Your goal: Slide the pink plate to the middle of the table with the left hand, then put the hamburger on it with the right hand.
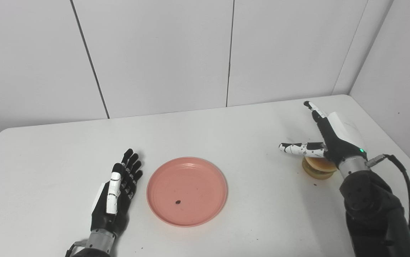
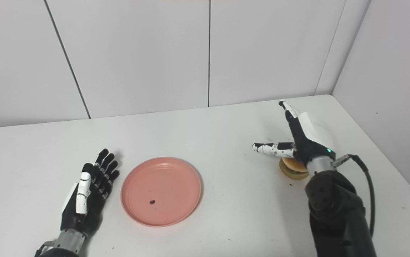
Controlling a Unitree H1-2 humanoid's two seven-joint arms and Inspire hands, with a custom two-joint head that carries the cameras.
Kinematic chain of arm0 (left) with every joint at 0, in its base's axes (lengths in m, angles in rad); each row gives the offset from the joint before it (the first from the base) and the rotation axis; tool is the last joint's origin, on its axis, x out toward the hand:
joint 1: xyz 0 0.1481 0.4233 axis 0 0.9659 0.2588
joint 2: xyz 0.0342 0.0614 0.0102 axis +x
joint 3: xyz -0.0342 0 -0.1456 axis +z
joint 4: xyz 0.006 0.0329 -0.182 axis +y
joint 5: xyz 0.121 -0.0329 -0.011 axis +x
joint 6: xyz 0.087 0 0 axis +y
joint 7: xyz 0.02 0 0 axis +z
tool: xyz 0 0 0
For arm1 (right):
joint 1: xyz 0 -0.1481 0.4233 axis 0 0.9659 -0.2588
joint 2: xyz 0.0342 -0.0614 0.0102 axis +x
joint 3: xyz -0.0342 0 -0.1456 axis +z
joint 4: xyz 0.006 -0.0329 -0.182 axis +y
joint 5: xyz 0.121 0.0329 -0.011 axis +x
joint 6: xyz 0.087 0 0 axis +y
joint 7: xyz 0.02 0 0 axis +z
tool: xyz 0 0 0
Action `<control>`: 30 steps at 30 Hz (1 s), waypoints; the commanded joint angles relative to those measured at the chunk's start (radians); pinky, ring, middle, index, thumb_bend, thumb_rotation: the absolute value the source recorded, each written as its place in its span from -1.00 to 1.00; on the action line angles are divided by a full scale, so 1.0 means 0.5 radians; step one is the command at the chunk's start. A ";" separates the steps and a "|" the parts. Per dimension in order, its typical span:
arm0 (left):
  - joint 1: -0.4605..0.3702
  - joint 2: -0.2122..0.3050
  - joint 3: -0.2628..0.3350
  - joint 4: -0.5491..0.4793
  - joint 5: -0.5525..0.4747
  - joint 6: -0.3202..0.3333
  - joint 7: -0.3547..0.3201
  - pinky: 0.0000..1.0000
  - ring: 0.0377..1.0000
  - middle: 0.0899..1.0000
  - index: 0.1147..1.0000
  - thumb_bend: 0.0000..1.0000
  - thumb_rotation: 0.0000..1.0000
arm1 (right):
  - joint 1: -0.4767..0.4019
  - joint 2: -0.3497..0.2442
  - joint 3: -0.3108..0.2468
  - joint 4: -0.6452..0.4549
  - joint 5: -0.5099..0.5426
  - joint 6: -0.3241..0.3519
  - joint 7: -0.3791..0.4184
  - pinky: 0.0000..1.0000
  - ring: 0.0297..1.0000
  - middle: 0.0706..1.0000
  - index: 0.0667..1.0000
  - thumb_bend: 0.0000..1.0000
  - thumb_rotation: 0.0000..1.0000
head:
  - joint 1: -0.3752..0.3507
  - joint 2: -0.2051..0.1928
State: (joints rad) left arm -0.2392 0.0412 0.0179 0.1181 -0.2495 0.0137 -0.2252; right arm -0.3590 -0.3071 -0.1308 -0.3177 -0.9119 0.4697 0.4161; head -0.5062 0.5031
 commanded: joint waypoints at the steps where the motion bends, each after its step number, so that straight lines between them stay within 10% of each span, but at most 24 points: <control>1: 0.026 0.042 0.008 0.045 -0.026 0.033 -0.037 1.00 1.00 1.00 1.00 0.19 1.00 | -0.077 -0.052 0.011 -0.020 -0.093 0.000 -0.018 0.66 0.81 0.85 0.87 0.87 -0.03 | 0.002 0.003; 30: 0.003 0.057 0.026 0.023 -0.082 0.090 -0.047 1.00 1.00 1.00 1.00 0.17 1.00 | -0.134 -0.083 -0.129 0.349 -0.360 0.000 0.132 0.57 0.78 0.86 0.85 0.87 -0.17 | -0.017 0.002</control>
State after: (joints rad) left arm -0.2504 0.0614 0.0253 0.1266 -0.2832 0.0374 -0.2479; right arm -0.3859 -0.3285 -0.1760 -0.1324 -1.0882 0.4696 0.5067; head -0.5154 0.5031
